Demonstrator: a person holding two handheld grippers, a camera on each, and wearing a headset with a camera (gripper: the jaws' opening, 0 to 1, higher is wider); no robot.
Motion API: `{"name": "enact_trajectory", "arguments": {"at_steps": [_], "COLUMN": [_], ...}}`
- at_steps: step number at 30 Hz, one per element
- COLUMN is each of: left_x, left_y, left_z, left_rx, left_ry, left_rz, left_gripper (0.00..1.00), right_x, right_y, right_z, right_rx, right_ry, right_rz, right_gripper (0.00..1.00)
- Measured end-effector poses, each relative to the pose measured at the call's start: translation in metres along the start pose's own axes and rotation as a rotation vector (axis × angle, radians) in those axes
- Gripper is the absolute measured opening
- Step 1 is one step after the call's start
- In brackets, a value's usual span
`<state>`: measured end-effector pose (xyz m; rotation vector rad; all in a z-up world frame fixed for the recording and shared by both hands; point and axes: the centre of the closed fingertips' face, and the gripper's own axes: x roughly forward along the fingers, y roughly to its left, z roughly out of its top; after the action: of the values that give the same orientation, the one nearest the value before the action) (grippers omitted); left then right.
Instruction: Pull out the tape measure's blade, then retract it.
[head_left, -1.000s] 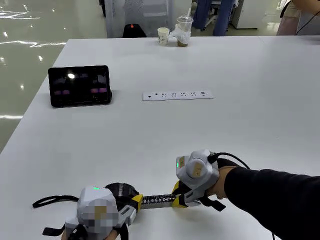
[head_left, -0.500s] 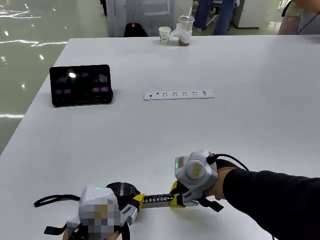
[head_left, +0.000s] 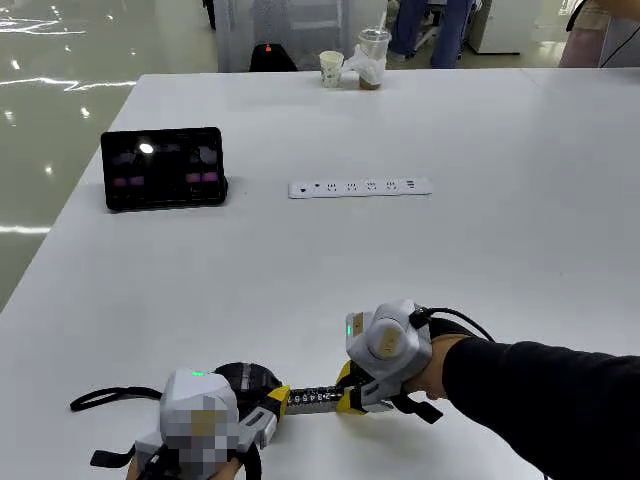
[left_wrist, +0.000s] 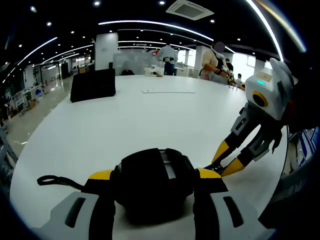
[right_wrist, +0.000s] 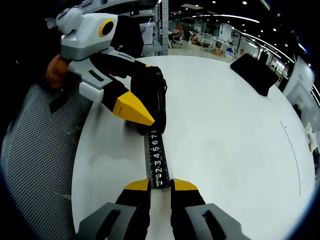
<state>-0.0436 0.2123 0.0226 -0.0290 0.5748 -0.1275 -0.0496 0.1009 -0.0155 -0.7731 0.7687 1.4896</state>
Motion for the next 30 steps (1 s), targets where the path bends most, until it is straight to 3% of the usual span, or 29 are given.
{"name": "enact_trajectory", "arguments": {"at_steps": [30], "left_x": [0.000], "left_y": [0.000], "left_z": [0.000], "left_rx": [-0.002], "left_ry": [0.000], "left_rz": [-0.002], "left_gripper": [0.57], "right_x": [0.013], "right_y": [0.003], "right_z": [0.019], "right_rx": [0.006], "right_ry": [-0.044], "right_rz": [0.007], "right_gripper": [0.12]}}
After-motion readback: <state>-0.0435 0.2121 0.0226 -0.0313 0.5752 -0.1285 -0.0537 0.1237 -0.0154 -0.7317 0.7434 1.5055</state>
